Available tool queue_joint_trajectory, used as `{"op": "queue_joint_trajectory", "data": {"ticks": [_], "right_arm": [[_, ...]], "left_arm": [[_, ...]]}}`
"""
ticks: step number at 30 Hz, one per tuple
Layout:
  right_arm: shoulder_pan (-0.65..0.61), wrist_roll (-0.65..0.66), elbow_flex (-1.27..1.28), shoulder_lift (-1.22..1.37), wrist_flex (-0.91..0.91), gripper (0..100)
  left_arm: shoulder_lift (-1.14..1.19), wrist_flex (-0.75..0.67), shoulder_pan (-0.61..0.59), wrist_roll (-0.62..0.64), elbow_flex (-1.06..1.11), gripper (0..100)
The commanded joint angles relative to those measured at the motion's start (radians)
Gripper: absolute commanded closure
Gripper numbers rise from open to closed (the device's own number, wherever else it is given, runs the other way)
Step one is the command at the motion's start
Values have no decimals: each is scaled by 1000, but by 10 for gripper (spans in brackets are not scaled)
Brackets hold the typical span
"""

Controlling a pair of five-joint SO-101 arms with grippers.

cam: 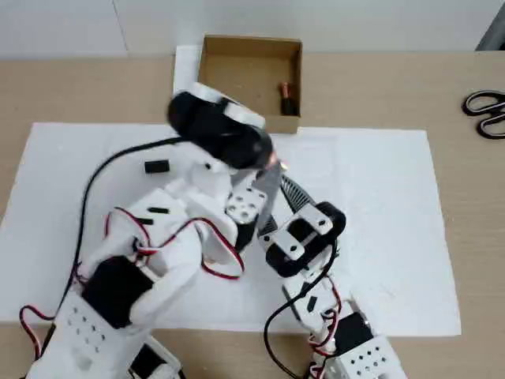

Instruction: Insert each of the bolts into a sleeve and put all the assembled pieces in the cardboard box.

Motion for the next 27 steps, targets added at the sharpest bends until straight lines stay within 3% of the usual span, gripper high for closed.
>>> {"op": "queue_joint_trajectory", "data": {"ticks": [1, 7, 17, 23, 27], "right_arm": [[2, 11, 6, -18, -22, 995], [2, 11, 6, -18, -22, 995], [2, 11, 6, -12, -21, 995], [2, 11, 6, -12, -21, 995], [2, 11, 6, -12, -21, 995]], "left_arm": [[3, 32, -37, -21, -97, 994], [6, 133, -44, -94, -130, 994], [189, 152, -46, -130, -232, 994], [307, 356, -46, -130, -433, 994], [331, 407, -46, -126, -515, 994]]}}
